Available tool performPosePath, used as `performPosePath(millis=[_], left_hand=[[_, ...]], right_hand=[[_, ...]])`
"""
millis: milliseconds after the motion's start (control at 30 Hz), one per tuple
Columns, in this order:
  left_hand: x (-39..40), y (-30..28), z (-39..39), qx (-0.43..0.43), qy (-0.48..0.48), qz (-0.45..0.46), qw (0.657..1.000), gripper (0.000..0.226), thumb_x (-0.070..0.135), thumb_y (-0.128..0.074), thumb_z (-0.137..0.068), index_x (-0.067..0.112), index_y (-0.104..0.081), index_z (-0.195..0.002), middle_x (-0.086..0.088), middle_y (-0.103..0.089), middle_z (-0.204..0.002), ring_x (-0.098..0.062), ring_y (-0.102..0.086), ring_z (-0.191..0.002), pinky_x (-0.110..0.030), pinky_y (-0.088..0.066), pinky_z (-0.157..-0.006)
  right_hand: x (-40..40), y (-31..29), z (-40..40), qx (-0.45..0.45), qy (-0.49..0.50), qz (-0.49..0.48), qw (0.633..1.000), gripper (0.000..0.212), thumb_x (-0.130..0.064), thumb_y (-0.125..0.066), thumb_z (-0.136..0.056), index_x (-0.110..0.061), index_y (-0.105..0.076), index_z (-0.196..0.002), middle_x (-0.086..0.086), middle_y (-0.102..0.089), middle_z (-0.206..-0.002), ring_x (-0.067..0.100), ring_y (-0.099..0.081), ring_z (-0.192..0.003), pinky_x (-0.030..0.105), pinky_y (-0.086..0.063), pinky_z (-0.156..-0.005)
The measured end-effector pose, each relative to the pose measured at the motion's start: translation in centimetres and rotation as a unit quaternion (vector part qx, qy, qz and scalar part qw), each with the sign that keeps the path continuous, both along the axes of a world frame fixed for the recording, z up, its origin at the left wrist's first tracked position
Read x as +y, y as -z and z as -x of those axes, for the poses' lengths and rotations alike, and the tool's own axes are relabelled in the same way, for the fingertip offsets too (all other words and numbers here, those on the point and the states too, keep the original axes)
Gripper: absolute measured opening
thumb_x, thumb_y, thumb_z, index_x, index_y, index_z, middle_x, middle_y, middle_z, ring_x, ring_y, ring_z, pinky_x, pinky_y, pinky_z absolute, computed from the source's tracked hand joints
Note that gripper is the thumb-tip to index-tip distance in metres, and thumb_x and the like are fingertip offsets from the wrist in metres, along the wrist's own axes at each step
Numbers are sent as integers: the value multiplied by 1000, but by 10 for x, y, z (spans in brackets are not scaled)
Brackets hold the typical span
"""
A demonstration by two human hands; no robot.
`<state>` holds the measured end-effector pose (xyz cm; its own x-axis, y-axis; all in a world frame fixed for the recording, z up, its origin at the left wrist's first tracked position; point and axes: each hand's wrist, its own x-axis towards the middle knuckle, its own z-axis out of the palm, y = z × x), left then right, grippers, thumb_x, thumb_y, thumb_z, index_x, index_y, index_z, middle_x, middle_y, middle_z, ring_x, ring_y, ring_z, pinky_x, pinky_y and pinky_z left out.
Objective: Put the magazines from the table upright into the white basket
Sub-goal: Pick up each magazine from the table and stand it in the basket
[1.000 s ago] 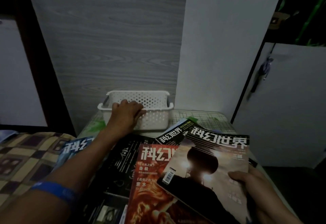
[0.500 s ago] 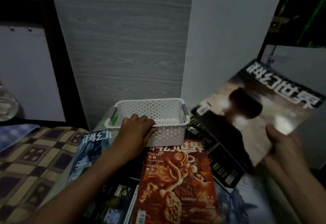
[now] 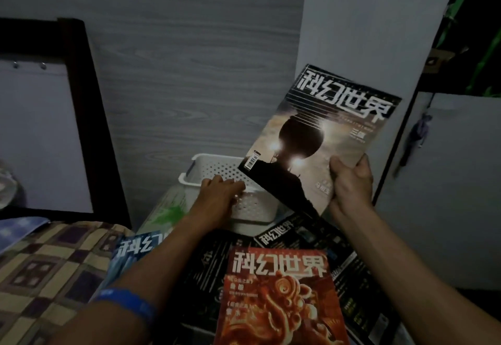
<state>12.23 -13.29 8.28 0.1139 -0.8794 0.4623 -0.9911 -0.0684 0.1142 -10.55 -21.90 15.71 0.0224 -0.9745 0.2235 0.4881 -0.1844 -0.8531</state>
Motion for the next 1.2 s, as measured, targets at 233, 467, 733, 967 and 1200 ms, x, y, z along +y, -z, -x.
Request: performPosePath(millis=[233,467,733,967,1200], left_hand=[[-17,11,-17,183,37,113,976,34,9,-61,-74,18,-61,-107,0,-59,-105,-20,-49,-102,-34,-39,-88],[-27,-15,-82,287,-127,123,941,74,16,-63,-84,19,-27,-149,-9,-37,-153,-31,-37,-137,-50,-38,-108],[-48,-7,-112,351,-59,22,934,72,14,-65,-85,31,-33,-148,-11,-53,-141,-29,-49,-129,-32,-43,-94],[-62,-12,-94,219,-106,-70,967,90,40,-68,-79,39,-14,-151,-7,-33,-156,-36,-30,-139,-57,-34,-106],[-62,-9,-95,220,-119,-69,966,93,41,-74,-70,29,-23,-147,-5,-38,-152,-33,-36,-135,-55,-39,-103]], right_hand=[[-52,-6,-66,0,-16,34,999,34,6,-55,-89,-17,-60,-113,5,-70,-108,21,-68,-94,39,-56,-86],[-84,14,-139,53,-146,12,988,39,16,-49,-86,-14,-65,-105,-5,-73,-76,6,-67,-59,21,-55,-54],[-116,31,-167,303,-104,78,944,34,7,-51,-85,-10,-63,-112,11,-70,-108,25,-66,-88,33,-53,-72],[-134,35,-160,595,-7,199,778,38,-17,-44,-92,-9,-40,-128,19,-61,-120,38,-60,-104,39,-47,-83],[-133,37,-159,584,-59,165,793,37,-11,-47,-92,-6,-48,-128,17,-60,-126,36,-58,-114,42,-49,-96]])
